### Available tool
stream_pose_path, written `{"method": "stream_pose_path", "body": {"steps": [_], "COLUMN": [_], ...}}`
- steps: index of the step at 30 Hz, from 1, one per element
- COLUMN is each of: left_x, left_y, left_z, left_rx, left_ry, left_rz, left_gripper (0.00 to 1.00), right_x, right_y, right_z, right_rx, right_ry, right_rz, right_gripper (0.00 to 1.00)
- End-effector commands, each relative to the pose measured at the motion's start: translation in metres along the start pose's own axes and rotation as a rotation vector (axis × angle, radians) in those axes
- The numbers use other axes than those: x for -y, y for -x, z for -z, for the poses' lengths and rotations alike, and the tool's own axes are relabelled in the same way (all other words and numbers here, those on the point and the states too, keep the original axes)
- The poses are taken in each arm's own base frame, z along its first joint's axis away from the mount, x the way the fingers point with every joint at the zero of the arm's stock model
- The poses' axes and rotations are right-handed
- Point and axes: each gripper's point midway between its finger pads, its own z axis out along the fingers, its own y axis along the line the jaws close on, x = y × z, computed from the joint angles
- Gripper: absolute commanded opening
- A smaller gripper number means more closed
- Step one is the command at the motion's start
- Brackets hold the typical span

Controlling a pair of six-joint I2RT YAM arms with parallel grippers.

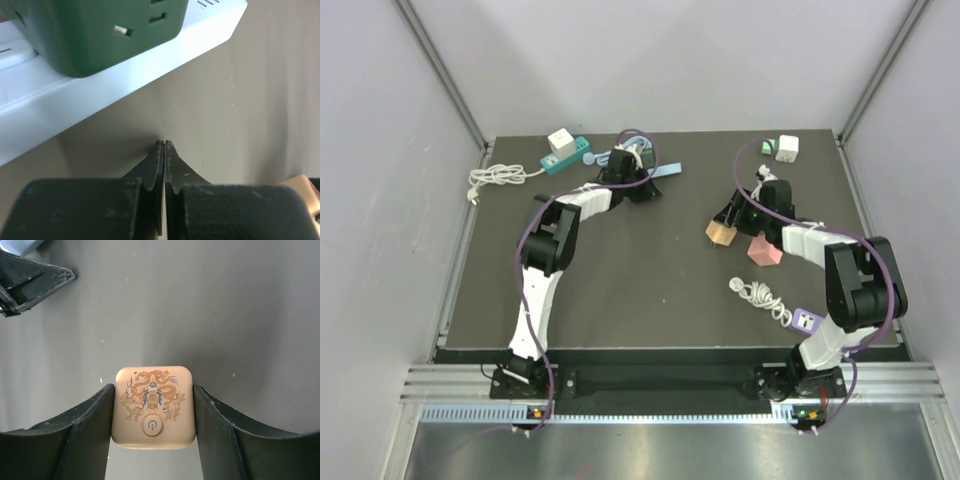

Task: Pull the plug off the socket

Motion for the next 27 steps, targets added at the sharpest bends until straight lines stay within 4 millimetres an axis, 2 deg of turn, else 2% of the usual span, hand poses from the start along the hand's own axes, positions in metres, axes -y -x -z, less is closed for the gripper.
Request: {"method": "stream_pose_path", "body": {"steps": [1,2,4,5,7,9,10,12,13,14,16,18,19,20,21,23,25,26,27], "left_x": [-0.042,-0.027,-0.018,-0.002,0.009,0.034,0.034,0.055,0.052,0.060,0.067,0.079,0.080,0.085,0.084,0.085,0.087,0.087,0.087], "left_y": [-0.050,-0.040,-0.042,-0.027,-0.034,-0.020,-0.027,-0.010,-0.017,-0.009,-0.006,0.008,0.009,0.021,0.025,0.039,0.057,0.061,0.067], "left_z": [0.005,0.008,0.012,0.018,0.024,0.036,0.040,0.054,0.058,0.068,0.078,0.093,0.098,0.106,0.109,0.114,0.117,0.116,0.117], "left_rx": [-0.135,-0.107,-0.090,-0.038,-0.033,0.040,0.043,0.126,0.128,0.163,0.212,0.275,0.293,0.338,0.352,0.381,0.419,0.430,0.440], "left_ry": [0.120,0.059,0.006,-0.047,-0.086,-0.151,-0.167,-0.229,-0.229,-0.248,-0.276,-0.295,-0.295,-0.278,-0.262,-0.221,-0.185,-0.175,-0.172], "left_rz": [0.025,0.005,-0.014,-0.050,-0.087,-0.158,-0.167,-0.207,-0.206,-0.220,-0.247,-0.288,-0.299,-0.318,-0.319,-0.323,-0.311,-0.299,-0.297], "left_gripper": [0.00,0.00,0.00,0.00,0.00,0.00,0.00,0.00,0.00,0.02,0.07,0.13,0.15,0.17,0.19,0.25,0.27,0.28,0.28], "right_x": [-0.013,-0.015,-0.011,-0.011,-0.009,-0.007,-0.009,-0.010,-0.013,-0.014,-0.015,-0.012,-0.014,-0.016,-0.020,-0.031,-0.039,-0.047,-0.064], "right_y": [0.018,0.018,0.017,0.015,0.018,0.016,0.019,0.022,0.027,0.029,0.041,0.047,0.055,0.059,0.070,0.088,0.100,0.111,0.127], "right_z": [-0.006,-0.006,-0.005,-0.004,-0.001,0.002,0.005,0.009,0.014,0.018,0.028,0.037,0.044,0.047,0.051,0.054,0.046,0.042,0.039], "right_rx": [0.062,0.061,0.061,0.056,0.073,0.071,0.081,0.091,0.107,0.105,0.149,0.164,0.190,0.205,0.235,0.281,0.305,0.341,0.376], "right_ry": [0.038,0.035,-0.006,-0.017,-0.050,-0.076,-0.077,-0.102,-0.104,-0.119,-0.148,-0.200,-0.203,-0.207,-0.211,-0.197,-0.179,-0.156,-0.122], "right_rz": [0.058,0.078,0.095,0.116,0.131,0.147,0.159,0.173,0.178,0.192,0.212,0.231,0.243,0.247,0.252,0.260,0.260,0.253,0.257], "right_gripper": [0.04,0.07,0.13,0.22,0.33,0.48,0.51,0.57,0.60,0.67,0.71,0.78,0.84,0.96,1.00,1.00,1.00,1.00,1.00]}}
